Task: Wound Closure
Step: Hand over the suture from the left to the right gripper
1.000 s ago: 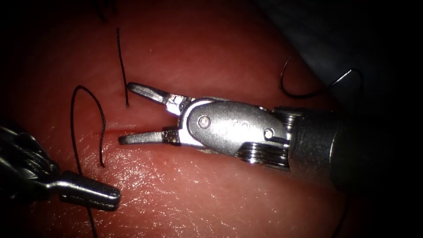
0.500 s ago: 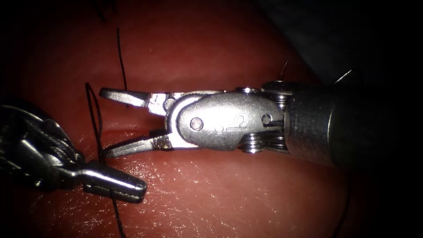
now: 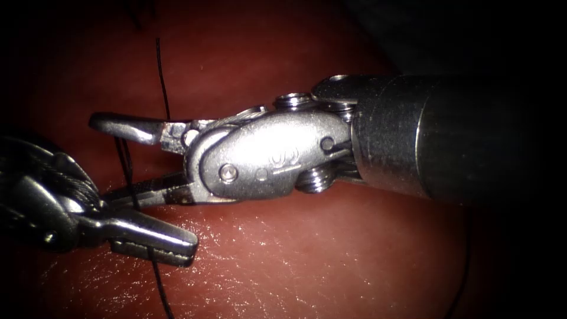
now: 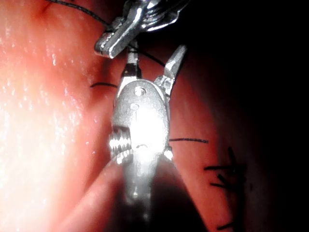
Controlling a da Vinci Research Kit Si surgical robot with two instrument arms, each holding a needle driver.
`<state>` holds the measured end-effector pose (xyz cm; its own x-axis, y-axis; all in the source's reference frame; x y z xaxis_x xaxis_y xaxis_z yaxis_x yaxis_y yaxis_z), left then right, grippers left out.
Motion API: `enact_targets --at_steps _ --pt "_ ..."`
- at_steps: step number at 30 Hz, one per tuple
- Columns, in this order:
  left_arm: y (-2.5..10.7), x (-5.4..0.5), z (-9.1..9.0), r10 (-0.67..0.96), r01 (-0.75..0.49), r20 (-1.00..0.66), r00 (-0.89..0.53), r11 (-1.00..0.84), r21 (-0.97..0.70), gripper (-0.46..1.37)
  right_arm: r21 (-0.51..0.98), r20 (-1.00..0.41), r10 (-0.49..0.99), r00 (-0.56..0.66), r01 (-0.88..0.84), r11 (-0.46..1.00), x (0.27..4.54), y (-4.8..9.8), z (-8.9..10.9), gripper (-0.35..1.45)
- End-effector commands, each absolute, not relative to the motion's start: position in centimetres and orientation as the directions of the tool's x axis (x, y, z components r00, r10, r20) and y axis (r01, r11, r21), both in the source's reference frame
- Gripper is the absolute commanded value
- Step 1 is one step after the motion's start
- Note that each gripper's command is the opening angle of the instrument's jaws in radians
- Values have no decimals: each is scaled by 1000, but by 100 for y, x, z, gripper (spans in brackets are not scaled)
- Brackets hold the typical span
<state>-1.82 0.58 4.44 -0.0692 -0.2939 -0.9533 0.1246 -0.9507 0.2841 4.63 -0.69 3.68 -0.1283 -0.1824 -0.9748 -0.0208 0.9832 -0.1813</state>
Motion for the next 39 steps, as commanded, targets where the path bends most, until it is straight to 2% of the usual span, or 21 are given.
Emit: enact_targets --at_steps 1,2,14,15,17,19,22,35,39 --pt "57 -182 444 -294 135 -953 -69 -950 283 -35 -183 -976 -180 -119 14 983 463 -69 368 24" --pt "57 -182 444 -294 135 -953 -69 -949 283 -35 -185 -978 -179 -109 48 982 462 -69 368 -35" --pt "55 -182 443 -291 111 -954 -73 -953 282 -35 -195 -977 -192 -95 28 980 446 -67 372 -35" --pt "55 -182 442 -296 106 -952 -71 -952 288 -9 -195 -978 -192 -78 21 981 444 -65 374 -35" --pt "54 -183 442 -325 89 -943 -66 -943 319 63 -193 -981 -192 -39 4 981 439 -60 379 -35" --pt "53 -183 441 -338 64 -939 -69 -940 334 85 -191 -981 -191 -21 -9 982 436 -54 386 -35" --pt "52 -185 440 -366 41 -928 -63 -930 364 98 -179 -984 -179 10 -17 984 432 -45 398 -35" --pt "37 -216 445 -462 29 -880 -109 -886 462 110 -153 -986 -150 73 -39 987 430 -15 439 -35" --pt "28 -223 451 -481 26 -866 -139 -876 482 105 -152 -986 -148 83 -43 988 429 -7 445 -35"
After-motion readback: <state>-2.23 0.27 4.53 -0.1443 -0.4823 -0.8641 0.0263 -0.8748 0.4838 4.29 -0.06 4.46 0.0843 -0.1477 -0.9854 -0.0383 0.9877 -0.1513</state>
